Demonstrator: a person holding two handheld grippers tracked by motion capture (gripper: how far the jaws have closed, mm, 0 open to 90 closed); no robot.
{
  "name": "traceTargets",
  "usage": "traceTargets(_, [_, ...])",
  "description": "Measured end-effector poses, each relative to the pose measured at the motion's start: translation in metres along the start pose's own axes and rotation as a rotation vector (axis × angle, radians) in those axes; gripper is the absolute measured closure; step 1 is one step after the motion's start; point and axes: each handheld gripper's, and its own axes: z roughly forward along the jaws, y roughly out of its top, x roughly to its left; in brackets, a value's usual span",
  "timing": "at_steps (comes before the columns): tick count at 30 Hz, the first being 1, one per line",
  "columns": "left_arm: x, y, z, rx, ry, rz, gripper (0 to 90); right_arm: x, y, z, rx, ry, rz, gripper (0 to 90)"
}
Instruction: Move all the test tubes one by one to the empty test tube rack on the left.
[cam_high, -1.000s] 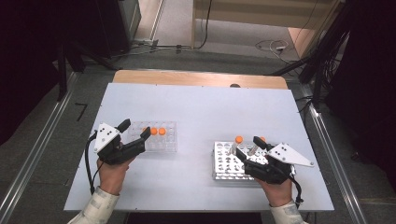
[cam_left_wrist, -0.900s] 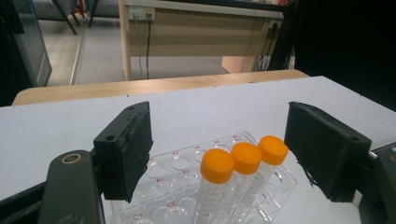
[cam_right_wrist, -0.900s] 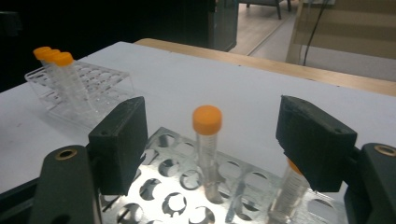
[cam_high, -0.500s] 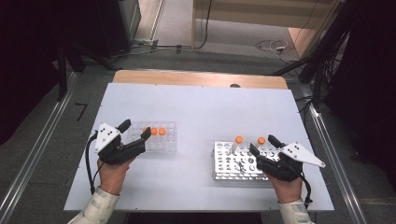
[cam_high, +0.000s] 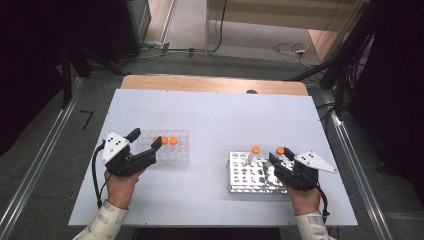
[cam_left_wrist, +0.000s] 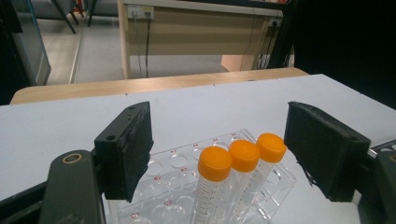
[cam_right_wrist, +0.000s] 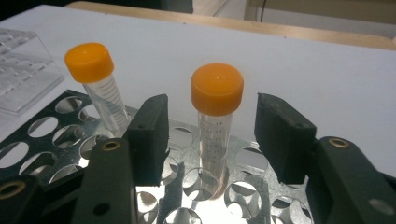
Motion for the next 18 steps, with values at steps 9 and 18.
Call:
traceTargets(9, [-0.001, 0.000, 0.001, 0.002, -0.001, 0.000, 23.4, 0.003, 0.004, 0.007, 0.082, -0.041, 0.011, 57.6])
traceTargets(18, [-0.001, 0.000, 0.001, 0.002, -0.002, -0.001, 23.7, 0.008, 0.007, 0.012, 0.138, -0.058, 0.000, 70.4])
